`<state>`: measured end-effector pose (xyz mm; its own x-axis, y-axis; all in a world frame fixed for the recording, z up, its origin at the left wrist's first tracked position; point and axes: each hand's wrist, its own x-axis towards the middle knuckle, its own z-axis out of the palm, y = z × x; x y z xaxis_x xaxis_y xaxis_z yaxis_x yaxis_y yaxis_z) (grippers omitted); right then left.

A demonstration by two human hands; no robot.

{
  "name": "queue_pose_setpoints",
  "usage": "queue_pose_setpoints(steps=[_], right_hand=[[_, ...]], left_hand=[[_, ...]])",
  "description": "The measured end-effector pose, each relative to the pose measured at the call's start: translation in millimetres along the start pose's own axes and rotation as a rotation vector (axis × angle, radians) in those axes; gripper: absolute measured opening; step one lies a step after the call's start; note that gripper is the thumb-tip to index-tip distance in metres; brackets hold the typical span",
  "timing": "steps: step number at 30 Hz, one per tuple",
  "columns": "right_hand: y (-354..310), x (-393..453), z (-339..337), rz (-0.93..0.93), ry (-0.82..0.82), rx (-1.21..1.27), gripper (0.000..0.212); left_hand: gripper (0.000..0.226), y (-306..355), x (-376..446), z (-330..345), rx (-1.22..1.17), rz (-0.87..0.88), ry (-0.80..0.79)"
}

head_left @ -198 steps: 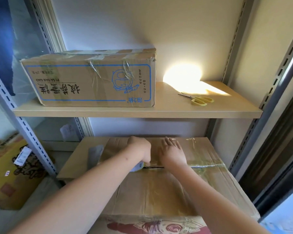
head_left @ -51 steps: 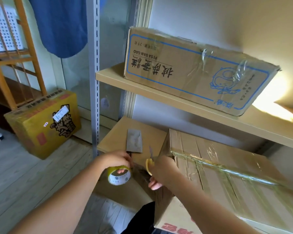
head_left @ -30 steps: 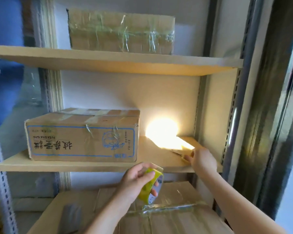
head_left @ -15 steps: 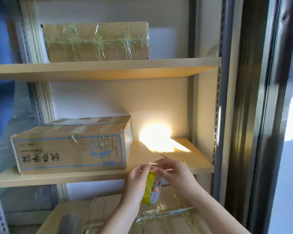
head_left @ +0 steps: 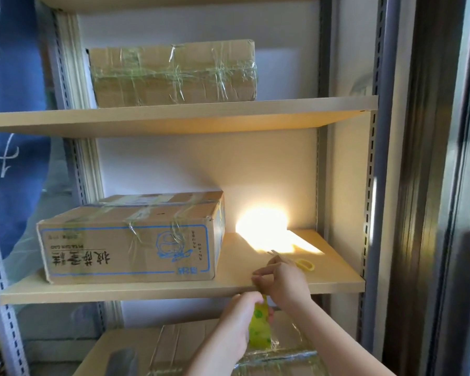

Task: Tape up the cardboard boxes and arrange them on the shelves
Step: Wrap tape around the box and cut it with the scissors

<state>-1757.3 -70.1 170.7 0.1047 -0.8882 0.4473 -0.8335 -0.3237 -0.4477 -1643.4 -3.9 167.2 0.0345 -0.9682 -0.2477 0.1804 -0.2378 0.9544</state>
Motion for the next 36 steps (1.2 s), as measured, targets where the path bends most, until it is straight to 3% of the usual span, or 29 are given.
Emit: queue_pose_setpoints(steps=[2,4,9,12,15,17,19,21,22,23,25,28,29,31,34,36], right_hand=[[1.8,4.6,1.1,0.044,0.002,-0.017,0.06],[-0.3,11.1,-2.3,0.079,0.01,-0.038,0.071],[-10.4,12.6,3.3,-0.058,0.082,-0.302,0.063],[-5.0,18.9,0.7,0.069,-0.054,-0.262,0.068],[-13.6,26.5,-4.7,0.097,-0.093,-0.298,0.065],[-23.3,18.7,-14.5,-0.008,0.074,-0.303,0.05],[-19.0,-8.1,-26.7,-0.078,0.367,-0.16,0.029],[5.2,-49.0,-36.0,0.052,0.648,0.048,0.019],[22.0,-71.8,-34.3,0.172,0.69,0.115,0.02],[37.8,-93.3,-29.2,0.29,0.626,0.128,0.021],[63.3,-125.6,-3.3,0.374,0.263,-0.026,0.025],[64.9,-152.7,43.7,0.139,-0.302,-0.263,0.068],[56.5,-156.0,60.5,0.041,-0.398,-0.278,0.085],[29.3,-156.8,93.2,-0.087,-0.531,-0.212,0.098],[-8.9,-149.5,129.9,-0.187,-0.699,-0.153,0.104],[-9.8,-140.0,140.8,-0.164,-0.705,-0.185,0.1]], left_hand=[[0.019,-1.2,5.2,1.7,-0.039,-0.013,0.004],[0.016,-1.1,7.5,1.9,-0.055,-0.011,0.011],[0.024,-6.1,5.9,-3.9,-0.03,-0.023,-0.036],[0.04,-10.5,6.1,-16.6,0.113,0.009,-0.009],[0.034,-11.6,0.7,-27.4,0.212,0.045,-0.065],[0.017,-13.6,-6.8,-35.5,0.236,0.045,-0.11],[0.011,-20.2,-9.7,-54.6,0.3,0.083,-0.071],[0.029,-30.7,-10.6,-86.5,0.487,0.174,0.018],[0.035,-38.8,-9.2,-105.0,0.617,0.213,0.054],[0.037,-48.9,-8.5,-121.7,0.783,0.233,0.063],[0.046,-75.9,-7.6,-146.5,1.217,0.145,-0.034],[0.061,-116.5,-2.0,-158.4,1.631,0.081,-0.09],[0.063,-125.9,0.8,-158.1,1.663,0.115,-0.047],[0.065,-136.8,4.8,-156.8,1.686,0.16,0.018],[0.064,-145.0,9.9,-159.0,1.696,0.195,0.08],[0.063,-146.2,15.3,-162.0,1.673,0.183,0.118]])
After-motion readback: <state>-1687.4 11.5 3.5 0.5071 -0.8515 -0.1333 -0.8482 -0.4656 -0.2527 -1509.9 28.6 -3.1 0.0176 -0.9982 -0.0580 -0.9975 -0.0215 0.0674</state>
